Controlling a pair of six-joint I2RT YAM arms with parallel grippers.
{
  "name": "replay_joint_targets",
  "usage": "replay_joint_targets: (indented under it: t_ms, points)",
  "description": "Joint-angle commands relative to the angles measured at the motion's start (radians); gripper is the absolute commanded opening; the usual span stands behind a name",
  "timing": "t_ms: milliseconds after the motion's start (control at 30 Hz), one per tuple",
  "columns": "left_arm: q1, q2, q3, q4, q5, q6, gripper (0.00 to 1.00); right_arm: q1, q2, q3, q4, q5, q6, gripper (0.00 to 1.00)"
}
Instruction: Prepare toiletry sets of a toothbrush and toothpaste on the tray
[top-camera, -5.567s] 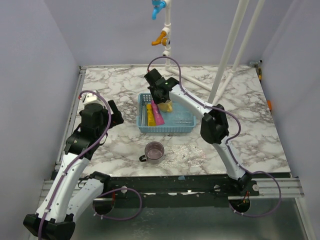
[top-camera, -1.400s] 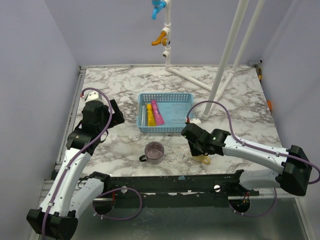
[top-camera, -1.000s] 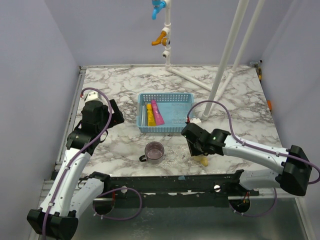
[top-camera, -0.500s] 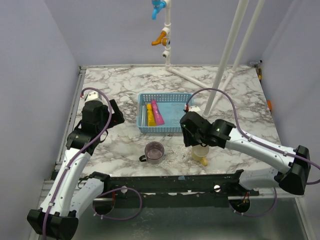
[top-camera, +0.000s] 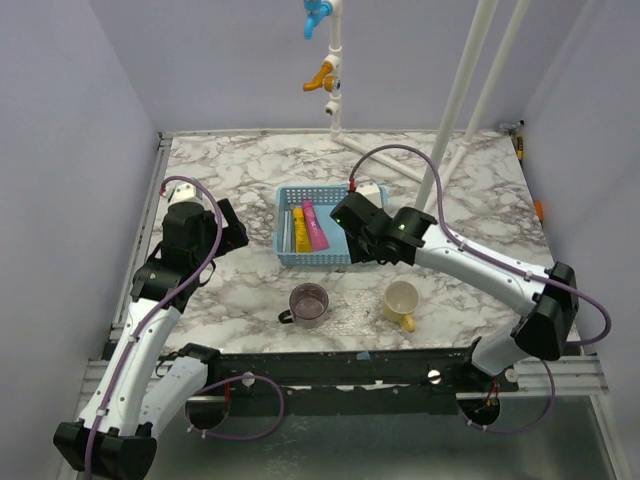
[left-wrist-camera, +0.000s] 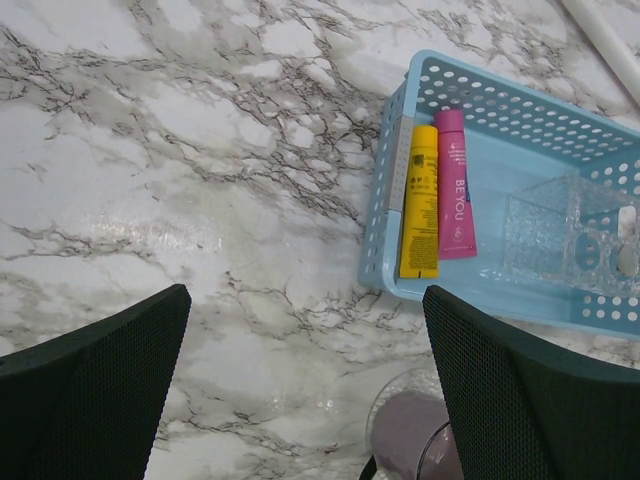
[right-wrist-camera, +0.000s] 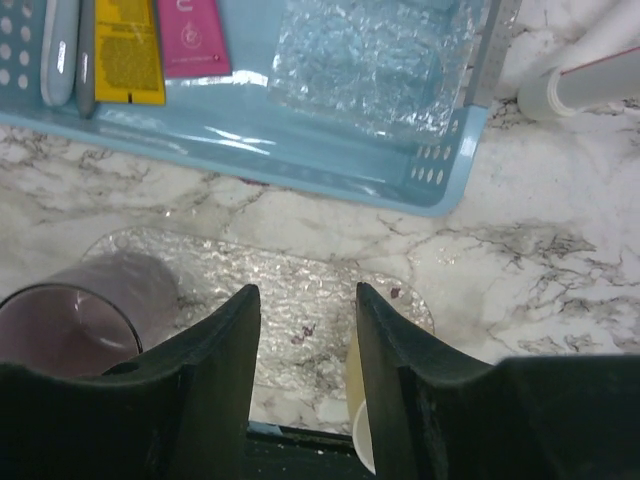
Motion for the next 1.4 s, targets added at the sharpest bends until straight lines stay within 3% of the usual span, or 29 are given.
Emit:
replay_joint_targets:
  t_ms: [0,333,1367]
  points:
    - [0.006,-0.017,0.022,0.011,0.024,-0.003,0.99,-0.059,0.094,0.086,0.011,0.026,-0.02,0.44]
    - [0.005,-0.024,0.021,0.01,0.027,-0.003,0.99,-0.196,0.244,0.161,0.104,-0.047,0.0,0.36]
    - [0.009,-0.013,0.024,0.011,0.04,-0.005,0.99,-0.313,0.384,0.101,0.259,-0.141,0.081,0.41]
